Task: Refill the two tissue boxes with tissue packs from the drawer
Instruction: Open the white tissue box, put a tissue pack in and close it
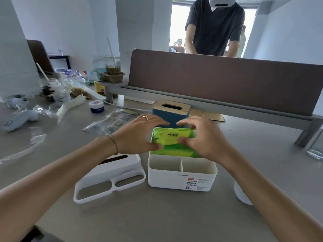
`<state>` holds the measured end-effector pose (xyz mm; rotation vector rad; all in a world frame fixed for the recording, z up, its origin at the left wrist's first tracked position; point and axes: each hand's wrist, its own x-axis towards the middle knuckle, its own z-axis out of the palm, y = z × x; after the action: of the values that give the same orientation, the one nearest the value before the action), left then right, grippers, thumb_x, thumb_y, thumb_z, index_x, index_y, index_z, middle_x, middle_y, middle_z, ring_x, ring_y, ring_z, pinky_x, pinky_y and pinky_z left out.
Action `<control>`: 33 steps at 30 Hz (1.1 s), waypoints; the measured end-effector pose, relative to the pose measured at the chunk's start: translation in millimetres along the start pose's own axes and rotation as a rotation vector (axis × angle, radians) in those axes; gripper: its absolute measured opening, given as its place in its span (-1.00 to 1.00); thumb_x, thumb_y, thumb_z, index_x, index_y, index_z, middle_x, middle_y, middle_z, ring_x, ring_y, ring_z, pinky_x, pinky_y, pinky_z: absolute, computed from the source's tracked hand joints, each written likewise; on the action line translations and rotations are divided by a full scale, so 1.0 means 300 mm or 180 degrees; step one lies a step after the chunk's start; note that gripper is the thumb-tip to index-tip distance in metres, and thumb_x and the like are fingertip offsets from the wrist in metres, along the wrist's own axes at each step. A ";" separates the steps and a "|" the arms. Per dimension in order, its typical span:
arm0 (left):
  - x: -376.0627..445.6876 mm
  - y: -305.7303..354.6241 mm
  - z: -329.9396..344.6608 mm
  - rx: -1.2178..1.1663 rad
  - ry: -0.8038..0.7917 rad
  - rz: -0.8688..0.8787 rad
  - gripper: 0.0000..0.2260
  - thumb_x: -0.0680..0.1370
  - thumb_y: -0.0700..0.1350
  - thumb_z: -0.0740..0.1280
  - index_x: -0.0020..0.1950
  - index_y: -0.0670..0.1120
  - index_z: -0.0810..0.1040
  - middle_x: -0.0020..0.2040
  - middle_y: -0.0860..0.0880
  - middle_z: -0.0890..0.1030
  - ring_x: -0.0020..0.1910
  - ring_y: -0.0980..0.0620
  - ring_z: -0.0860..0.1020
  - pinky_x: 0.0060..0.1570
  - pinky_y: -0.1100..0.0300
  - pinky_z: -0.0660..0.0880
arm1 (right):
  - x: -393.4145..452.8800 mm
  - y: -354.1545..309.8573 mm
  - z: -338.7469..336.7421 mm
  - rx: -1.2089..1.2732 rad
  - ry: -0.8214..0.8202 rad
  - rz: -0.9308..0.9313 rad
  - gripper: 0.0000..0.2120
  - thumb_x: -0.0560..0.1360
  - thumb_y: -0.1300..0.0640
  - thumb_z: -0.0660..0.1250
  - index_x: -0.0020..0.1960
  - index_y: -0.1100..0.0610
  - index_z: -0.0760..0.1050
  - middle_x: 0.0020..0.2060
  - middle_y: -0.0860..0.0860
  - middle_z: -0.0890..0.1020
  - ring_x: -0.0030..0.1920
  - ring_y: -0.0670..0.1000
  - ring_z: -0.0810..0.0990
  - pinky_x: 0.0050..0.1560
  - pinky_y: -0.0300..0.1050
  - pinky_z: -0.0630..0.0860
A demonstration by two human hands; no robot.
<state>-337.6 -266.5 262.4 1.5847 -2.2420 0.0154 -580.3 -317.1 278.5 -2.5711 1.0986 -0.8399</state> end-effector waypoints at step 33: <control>-0.526 -0.181 0.009 0.0375 -0.0133 -0.1279 -0.72 0.40 0.14 0.46 -0.13 0.11 0.38 -0.11 0.15 0.50 -0.14 0.04 0.47 -0.14 0.06 0.48 | 0.112 -0.407 0.378 -0.1057 -0.2068 -0.0827 -0.47 0.44 0.03 0.50 0.38 -0.10 0.48 0.32 0.03 0.56 0.29 0.09 0.51 0.24 -0.03 0.43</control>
<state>-244.6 -144.1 197.6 2.0895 -1.9427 0.0035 -423.1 -258.6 250.2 -2.9552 0.7539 0.1806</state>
